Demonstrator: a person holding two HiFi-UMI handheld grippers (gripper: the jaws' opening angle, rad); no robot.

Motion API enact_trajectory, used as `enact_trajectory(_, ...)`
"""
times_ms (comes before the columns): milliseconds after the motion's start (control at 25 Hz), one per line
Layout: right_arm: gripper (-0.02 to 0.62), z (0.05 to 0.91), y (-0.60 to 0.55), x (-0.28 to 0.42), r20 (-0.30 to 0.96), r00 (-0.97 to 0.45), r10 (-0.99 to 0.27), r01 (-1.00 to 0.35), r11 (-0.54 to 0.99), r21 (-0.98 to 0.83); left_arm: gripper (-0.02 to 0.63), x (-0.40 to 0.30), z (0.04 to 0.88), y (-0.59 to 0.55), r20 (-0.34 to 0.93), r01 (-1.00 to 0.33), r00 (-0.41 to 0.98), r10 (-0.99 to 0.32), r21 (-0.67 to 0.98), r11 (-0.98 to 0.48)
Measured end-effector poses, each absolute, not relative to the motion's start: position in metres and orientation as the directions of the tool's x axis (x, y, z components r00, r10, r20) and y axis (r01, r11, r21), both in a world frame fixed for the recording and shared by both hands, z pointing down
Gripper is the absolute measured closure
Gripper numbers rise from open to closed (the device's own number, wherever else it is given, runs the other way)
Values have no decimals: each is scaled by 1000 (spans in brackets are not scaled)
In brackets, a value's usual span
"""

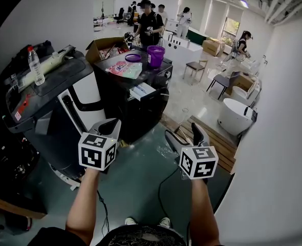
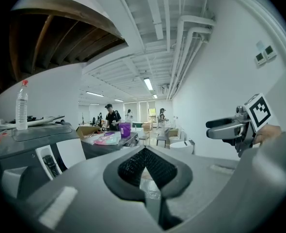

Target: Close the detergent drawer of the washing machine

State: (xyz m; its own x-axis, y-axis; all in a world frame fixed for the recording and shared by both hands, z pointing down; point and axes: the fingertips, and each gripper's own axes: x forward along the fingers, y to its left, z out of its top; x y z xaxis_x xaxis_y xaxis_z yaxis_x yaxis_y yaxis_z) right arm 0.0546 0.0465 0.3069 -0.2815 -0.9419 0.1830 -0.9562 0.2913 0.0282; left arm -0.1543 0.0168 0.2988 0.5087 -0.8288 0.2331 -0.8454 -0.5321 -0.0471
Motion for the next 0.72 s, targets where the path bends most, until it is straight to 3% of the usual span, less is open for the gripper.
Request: enact_trajectory(720, 156, 317, 30, 22, 189, -241, -952, -968, 249, 15, 606, -181, 313, -5, 264, -813, 546, -795, -64, -579)
